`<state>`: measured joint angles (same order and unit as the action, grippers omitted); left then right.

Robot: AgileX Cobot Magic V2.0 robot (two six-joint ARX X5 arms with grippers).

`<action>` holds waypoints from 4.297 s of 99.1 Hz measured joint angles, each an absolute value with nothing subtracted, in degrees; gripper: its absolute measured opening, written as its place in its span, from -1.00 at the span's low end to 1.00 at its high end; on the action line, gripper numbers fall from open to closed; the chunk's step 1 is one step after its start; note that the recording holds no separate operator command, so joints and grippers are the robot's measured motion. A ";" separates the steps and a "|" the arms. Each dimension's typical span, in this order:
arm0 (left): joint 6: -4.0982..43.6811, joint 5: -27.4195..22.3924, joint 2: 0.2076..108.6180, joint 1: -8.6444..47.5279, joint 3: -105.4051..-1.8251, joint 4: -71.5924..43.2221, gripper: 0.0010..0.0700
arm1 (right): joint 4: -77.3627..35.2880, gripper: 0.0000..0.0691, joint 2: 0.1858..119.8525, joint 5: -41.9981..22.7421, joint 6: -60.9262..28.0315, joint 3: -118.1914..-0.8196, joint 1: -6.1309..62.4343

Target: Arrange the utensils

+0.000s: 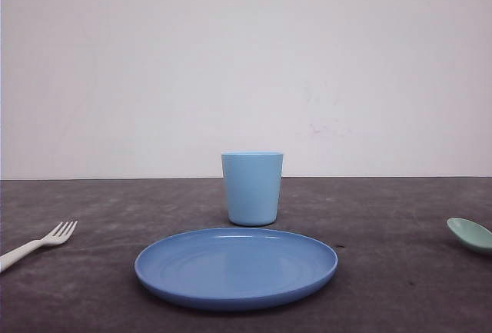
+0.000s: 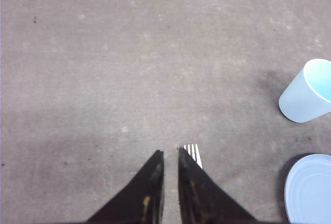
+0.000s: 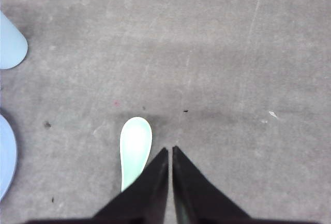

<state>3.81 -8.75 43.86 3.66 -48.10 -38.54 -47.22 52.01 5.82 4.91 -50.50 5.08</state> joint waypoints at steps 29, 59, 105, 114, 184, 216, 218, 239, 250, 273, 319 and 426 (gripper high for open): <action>3.79 -8.75 43.88 3.66 -48.10 -38.54 0.38 | -47.37 0.60 52.01 5.80 4.84 -50.50 5.08; 5.82 -9.21 44.05 4.03 -48.10 -38.54 0.47 | -47.37 0.97 52.01 5.82 4.75 -50.50 5.08; 12.29 -7.73 53.39 15.49 -39.31 -35.83 0.47 | -48.58 0.97 52.01 5.80 4.89 -50.50 5.08; 13.28 -6.22 56.95 17.56 -38.52 -33.54 0.47 | -48.58 0.97 52.01 5.80 4.89 -50.50 5.08; 14.46 2.94 76.31 24.51 -38.48 -22.00 0.22 | -48.62 0.97 52.01 5.80 4.89 -50.50 5.08; 14.44 4.05 79.66 24.64 -38.72 -20.84 0.21 | -48.62 0.97 52.01 5.80 4.86 -50.50 5.08; 14.44 4.21 79.77 24.67 -38.74 -20.80 0.19 | -48.60 0.97 52.01 5.80 4.86 -50.50 5.08; 14.41 5.45 80.01 24.64 -38.83 -20.73 -0.37 | -48.60 0.97 52.01 5.80 4.86 -50.50 5.08; 14.44 5.15 80.14 24.67 -38.83 -20.36 -0.63 | -48.62 0.97 52.01 5.82 4.86 -50.50 5.08; 14.41 4.56 80.18 24.88 -38.94 -20.12 -0.90 | -48.62 0.97 52.01 5.82 4.86 -50.50 5.08; 14.41 4.19 74.04 25.54 -44.93 -20.80 -0.90 | -48.64 0.97 52.01 5.80 4.86 -50.50 5.08; 11.97 -4.58 91.29 34.81 -47.09 52.82 -0.90 | -48.62 0.97 52.01 5.82 4.86 -50.50 5.08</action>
